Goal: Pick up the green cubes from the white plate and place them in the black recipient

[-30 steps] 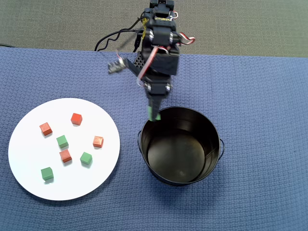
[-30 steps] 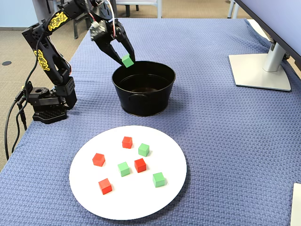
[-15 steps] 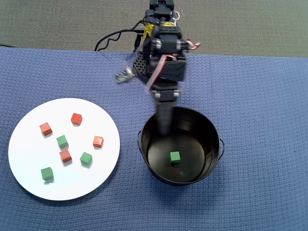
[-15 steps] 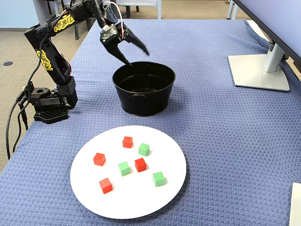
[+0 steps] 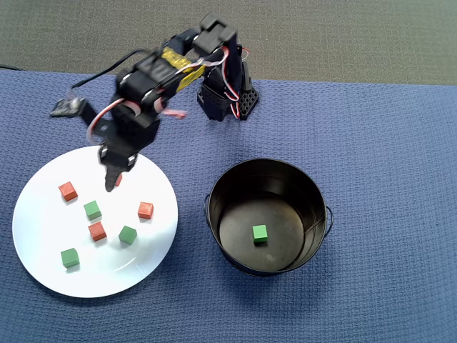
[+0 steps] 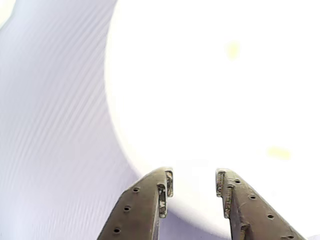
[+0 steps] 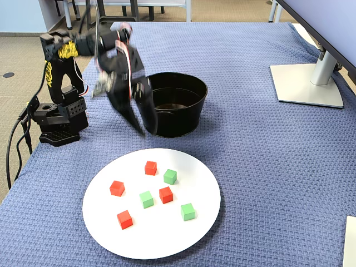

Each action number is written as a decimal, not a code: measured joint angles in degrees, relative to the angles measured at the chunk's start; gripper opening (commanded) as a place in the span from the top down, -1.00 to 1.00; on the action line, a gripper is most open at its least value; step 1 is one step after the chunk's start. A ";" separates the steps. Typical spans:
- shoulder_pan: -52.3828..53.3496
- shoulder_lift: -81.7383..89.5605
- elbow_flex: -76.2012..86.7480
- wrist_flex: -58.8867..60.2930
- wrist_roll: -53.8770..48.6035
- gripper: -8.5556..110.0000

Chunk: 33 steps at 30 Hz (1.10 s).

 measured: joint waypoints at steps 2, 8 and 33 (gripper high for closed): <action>0.62 -3.08 -0.79 0.00 -0.44 0.56; 0.70 -9.67 -0.79 -0.44 -7.73 0.33; -1.41 -13.01 3.34 -11.34 -65.30 0.30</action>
